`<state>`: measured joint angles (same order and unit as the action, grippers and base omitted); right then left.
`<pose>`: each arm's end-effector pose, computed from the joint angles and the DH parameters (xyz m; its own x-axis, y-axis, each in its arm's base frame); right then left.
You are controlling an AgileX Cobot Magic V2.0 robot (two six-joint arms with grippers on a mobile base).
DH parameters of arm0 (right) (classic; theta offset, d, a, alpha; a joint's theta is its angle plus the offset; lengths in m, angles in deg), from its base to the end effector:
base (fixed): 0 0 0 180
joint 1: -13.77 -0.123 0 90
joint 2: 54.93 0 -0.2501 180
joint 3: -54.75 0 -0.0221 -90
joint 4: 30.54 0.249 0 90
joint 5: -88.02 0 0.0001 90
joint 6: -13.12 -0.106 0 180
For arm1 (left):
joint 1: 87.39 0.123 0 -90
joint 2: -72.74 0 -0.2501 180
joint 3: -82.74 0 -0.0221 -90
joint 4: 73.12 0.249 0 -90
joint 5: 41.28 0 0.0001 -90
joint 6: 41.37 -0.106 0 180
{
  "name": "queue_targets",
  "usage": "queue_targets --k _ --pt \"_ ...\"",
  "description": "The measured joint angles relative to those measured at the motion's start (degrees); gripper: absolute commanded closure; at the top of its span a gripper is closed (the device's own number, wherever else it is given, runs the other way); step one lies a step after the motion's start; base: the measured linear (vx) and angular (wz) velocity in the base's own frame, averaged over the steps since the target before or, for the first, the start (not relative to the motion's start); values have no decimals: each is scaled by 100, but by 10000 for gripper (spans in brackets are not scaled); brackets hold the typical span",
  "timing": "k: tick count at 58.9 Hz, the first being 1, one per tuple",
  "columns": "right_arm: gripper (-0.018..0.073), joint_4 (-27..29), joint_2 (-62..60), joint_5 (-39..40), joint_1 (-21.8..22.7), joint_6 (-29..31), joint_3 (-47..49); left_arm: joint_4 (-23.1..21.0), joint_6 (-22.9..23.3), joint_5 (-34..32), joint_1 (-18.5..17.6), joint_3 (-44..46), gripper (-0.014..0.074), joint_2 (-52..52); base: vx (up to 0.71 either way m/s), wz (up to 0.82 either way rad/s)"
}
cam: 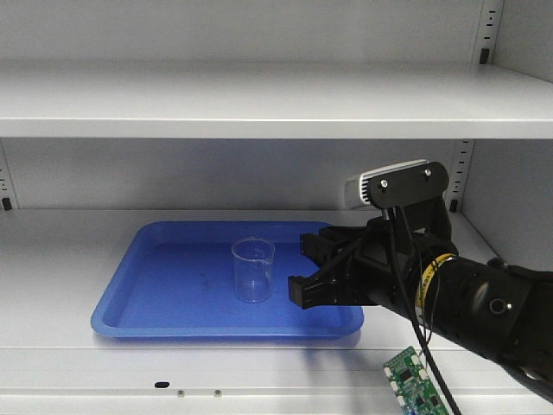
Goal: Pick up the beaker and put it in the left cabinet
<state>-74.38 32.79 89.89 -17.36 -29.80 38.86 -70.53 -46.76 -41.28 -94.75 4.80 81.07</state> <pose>0.2905 0.1782 0.3132 -0.1733 -0.1231 -0.9771 -0.5386 0.8425 -0.0106 0.1045 -0.0135 0.2043 0.0817 0.1294 -0.9882 0.1179 0.9833 0.1385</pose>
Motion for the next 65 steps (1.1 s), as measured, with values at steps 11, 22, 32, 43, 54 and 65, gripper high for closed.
queue_targets --k 11,22,32,43,54,65 --pt "372 0 5 -5 0 0 -14 0 0 0 0 0 595 0 0 0" --pt "372 0 5 -5 0 0 -14 0 0 0 0 0 595 0 0 0" --pt "372 0 5 -5 0 0 -14 0 0 0 0 0 595 0 0 0" --pt "393 432 5 -55 0 24 -14 0 0 0 0 0 595 0 0 0" --pt "574 2152 5 -369 5 1007 -14 0 0 0 0 0 595 0 0 0" --pt "565 4270 -13 -490 5 3385 -14 0 0 0 0 0 595 0 0 0"
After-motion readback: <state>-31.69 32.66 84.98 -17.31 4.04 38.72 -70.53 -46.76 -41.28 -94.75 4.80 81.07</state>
